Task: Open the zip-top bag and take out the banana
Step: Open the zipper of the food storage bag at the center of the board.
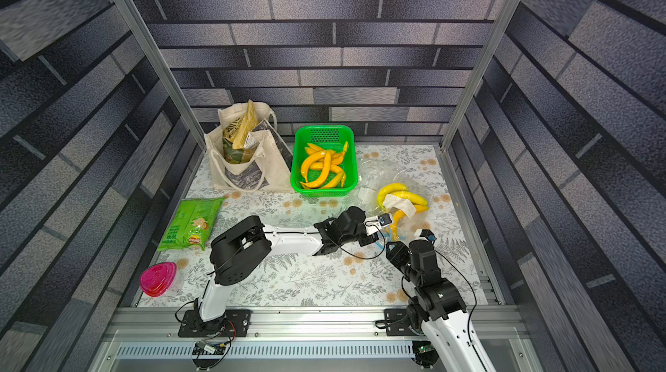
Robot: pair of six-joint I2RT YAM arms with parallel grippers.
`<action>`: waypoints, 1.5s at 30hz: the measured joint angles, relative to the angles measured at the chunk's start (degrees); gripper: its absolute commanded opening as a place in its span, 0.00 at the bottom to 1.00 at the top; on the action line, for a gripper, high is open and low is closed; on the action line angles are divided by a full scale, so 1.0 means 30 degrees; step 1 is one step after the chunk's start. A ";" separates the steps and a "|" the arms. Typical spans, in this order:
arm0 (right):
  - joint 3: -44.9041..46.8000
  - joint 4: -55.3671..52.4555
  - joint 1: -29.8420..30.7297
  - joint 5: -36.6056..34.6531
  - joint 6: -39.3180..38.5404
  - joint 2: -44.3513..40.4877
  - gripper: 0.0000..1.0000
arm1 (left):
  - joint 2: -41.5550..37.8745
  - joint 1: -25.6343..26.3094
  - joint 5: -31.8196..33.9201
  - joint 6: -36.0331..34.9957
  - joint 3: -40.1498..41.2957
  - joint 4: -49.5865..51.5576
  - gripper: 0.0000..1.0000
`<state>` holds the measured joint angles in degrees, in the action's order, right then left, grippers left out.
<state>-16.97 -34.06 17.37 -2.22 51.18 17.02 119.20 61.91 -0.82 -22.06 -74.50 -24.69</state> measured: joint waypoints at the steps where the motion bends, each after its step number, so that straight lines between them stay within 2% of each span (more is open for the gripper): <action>1: -0.0525 -0.0444 0.0000 -0.0503 -0.0248 0.0000 0.53 | 0.0000 0.0051 0.0109 0.0029 0.0000 -0.0022 0.00; 6: -0.3300 -0.1632 0.0000 -0.2572 -0.1938 0.0525 0.63 | -0.0262 0.0087 0.0954 0.0102 0.0670 -0.1115 0.00; 10: -0.4619 -0.1851 0.0000 -0.3359 -0.2827 0.2310 0.66 | -0.1399 0.0087 0.1384 0.0109 0.3162 -0.3628 0.00; 14: -0.5763 -0.2062 0.0000 -0.3548 -0.3257 0.4568 0.66 | -0.1763 0.0109 0.1872 0.0109 0.4313 -0.5268 0.00; 18: -0.6171 -0.1552 0.0000 -0.1996 -0.3657 0.6054 0.65 | -0.1763 0.0138 0.2127 0.0102 0.4583 -0.6120 0.02; 23: -0.5144 0.0197 0.0000 0.0678 -0.5027 0.6535 0.64 | -0.1763 0.0175 0.2149 0.0102 0.4583 -0.6703 0.05; 28: -0.3869 0.1639 0.0015 0.2025 -0.6411 0.7140 0.64 | -0.1807 0.0160 0.1698 0.0240 0.4583 -0.6608 0.02; 31: -0.3643 0.2426 0.0015 0.2062 -0.6958 0.7803 0.63 | -0.1829 0.0095 0.1217 0.0539 0.4583 -0.6579 0.03; 36: -0.3643 0.3468 0.0015 0.1115 -0.7417 0.8852 0.52 | -0.1931 0.0080 0.0364 0.0976 0.4583 -0.6419 0.06; 41: -0.3657 0.3876 0.0087 -0.0146 -0.7410 0.9850 0.29 | -0.2186 0.0080 -0.0102 0.1246 0.4575 -0.6273 0.11; 45: -0.3708 0.3934 0.0087 -0.0670 -0.7111 0.9566 0.12 | -0.2441 0.0080 -0.0153 0.1588 0.4575 -0.6135 0.25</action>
<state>-28.10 -22.26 17.63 -4.23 29.85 45.71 111.87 62.15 -1.28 -17.30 -60.77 -43.09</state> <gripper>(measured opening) 0.173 0.188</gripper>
